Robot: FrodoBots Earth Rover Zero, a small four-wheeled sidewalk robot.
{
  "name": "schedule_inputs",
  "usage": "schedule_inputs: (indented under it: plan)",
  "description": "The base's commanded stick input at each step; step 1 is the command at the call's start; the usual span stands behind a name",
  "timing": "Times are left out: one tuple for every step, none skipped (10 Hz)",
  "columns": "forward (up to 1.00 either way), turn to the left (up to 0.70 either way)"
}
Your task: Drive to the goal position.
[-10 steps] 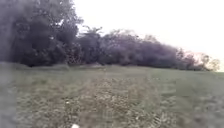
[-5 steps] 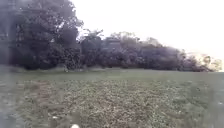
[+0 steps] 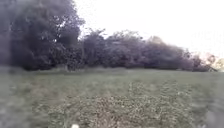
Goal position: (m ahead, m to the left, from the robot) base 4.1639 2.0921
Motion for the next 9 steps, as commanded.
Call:
schedule_inputs:
  plan:
    - [0.85, -0.34]
    - [0.85, -0.34]
    - [0.85, -0.34]
    - [0.85, -0.34]
    - [0.85, -0.34]
    - [0.85, -0.34]
    - [0.85, -0.34]
    - [0.85, -0.34]
    - [0.85, -0.34]
